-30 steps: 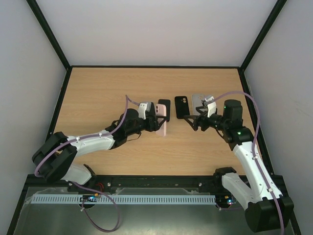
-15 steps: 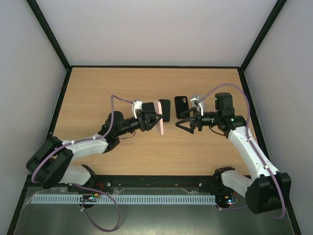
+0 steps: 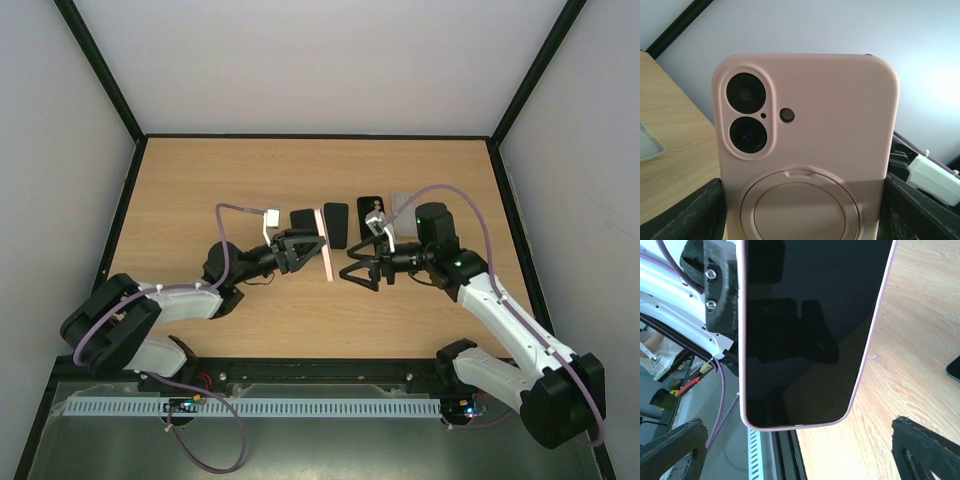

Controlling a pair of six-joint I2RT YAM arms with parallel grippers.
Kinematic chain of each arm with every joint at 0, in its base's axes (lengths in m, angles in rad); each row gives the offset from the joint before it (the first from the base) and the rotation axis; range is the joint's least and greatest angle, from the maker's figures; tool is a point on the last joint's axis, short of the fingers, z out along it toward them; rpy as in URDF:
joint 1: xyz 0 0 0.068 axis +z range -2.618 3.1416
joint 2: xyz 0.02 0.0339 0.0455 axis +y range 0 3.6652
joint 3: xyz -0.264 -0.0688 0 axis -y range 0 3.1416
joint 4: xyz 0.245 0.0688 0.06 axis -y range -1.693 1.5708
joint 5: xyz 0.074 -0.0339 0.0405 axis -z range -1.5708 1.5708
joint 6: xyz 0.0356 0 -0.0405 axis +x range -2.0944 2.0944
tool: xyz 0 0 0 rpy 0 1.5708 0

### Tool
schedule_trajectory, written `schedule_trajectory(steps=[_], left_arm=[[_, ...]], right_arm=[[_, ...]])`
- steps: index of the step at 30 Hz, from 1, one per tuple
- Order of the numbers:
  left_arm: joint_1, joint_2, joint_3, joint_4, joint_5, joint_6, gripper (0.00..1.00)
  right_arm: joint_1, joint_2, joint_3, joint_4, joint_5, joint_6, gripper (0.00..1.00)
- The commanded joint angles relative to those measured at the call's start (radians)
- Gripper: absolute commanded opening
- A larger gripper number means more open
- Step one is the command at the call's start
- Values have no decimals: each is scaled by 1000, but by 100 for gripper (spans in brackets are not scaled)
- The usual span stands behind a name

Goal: Take the phone out of the phone case

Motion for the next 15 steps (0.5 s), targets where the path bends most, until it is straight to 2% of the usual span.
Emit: schedule_trajectory(steps=[1,6,10,15], left_arm=[[-36,25,28,197,-4,-36,34],[-71,53,47,186,-41,-12,34],[-81,120,87,269,-16,-84,33],[-102,133,101,281,-28,-99,33]], right_arm=[[34,32,-4,61,19,38,97],[84,49,0,103,-20,79,98],[112,50,-8,133,13,113,97],[112,66,-30,167,37,129,98]])
